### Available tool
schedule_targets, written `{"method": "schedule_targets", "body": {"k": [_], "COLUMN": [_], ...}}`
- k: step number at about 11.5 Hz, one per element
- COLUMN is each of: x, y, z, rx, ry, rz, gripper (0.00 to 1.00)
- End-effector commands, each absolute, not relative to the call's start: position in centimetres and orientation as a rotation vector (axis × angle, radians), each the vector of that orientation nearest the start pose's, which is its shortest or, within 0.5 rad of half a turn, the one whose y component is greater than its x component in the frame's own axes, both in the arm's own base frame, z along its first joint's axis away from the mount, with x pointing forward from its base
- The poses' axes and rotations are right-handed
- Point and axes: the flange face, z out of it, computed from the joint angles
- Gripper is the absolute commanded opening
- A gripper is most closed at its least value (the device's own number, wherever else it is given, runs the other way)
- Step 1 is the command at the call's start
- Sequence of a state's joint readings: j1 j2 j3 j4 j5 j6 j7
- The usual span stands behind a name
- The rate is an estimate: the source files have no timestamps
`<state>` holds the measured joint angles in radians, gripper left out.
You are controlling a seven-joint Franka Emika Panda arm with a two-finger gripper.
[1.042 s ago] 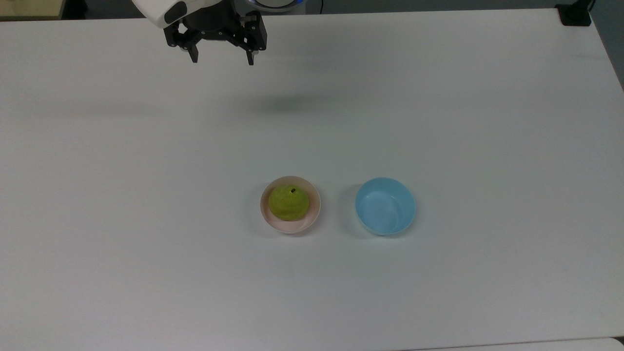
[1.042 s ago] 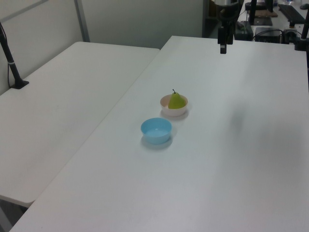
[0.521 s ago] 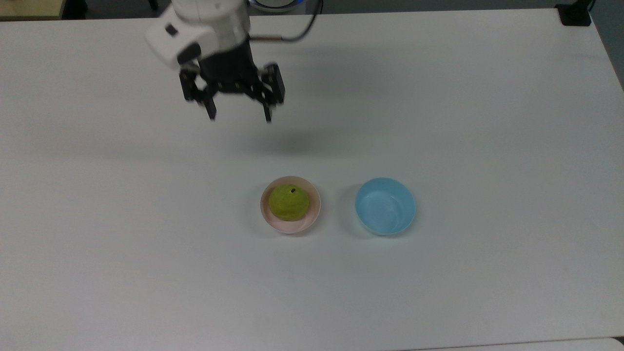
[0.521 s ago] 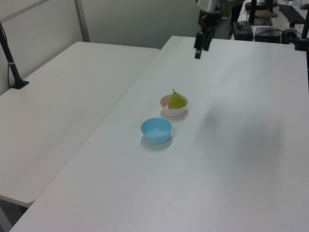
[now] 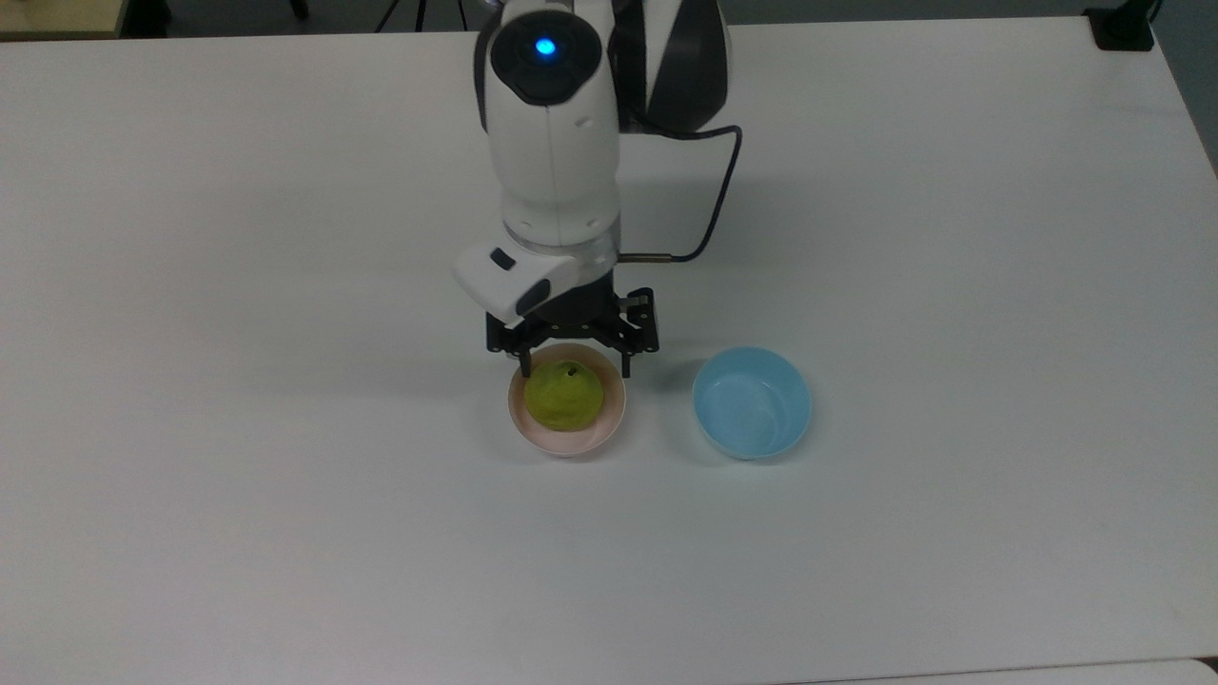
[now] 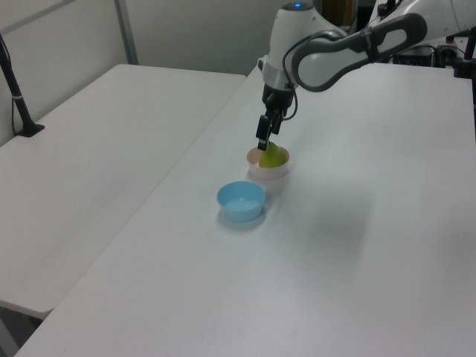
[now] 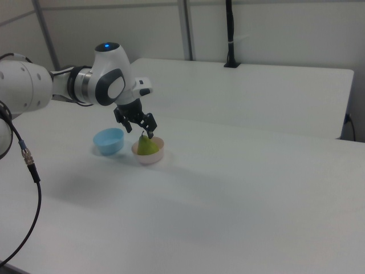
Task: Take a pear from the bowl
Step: 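Move the open gripper over the pink bowl and lower onto the green pear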
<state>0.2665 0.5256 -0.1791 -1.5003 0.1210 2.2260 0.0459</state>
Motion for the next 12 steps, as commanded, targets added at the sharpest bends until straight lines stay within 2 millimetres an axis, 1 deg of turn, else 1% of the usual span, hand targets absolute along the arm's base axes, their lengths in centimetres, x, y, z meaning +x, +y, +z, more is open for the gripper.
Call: {"method": "schedule_targets", "body": {"k": [1, 2, 3, 5, 7, 11, 12], "x": [71.7, 71.7, 71.7, 71.7, 71.6, 71.6, 71.6], "y": [9.5, 9.1, 8.9, 8.3, 8.2, 8.2, 8.3], "z": [37.6, 37.4, 37.4, 37.1, 35.8, 34.3, 34.3], "rx": [-3.116, -3.152, -3.159, -3.163, -3.171, -3.186, -3.186], "ry": [-0.052, -0.085, -0.092, -0.14, -0.15, -0.21, -0.215], "rz": [-0.338, -0.338, -0.339, -0.329, -0.298, -0.265, -0.262], "gripper": [1.0, 0.96, 0.86, 0.78, 0.77, 0.74, 0.69]}}
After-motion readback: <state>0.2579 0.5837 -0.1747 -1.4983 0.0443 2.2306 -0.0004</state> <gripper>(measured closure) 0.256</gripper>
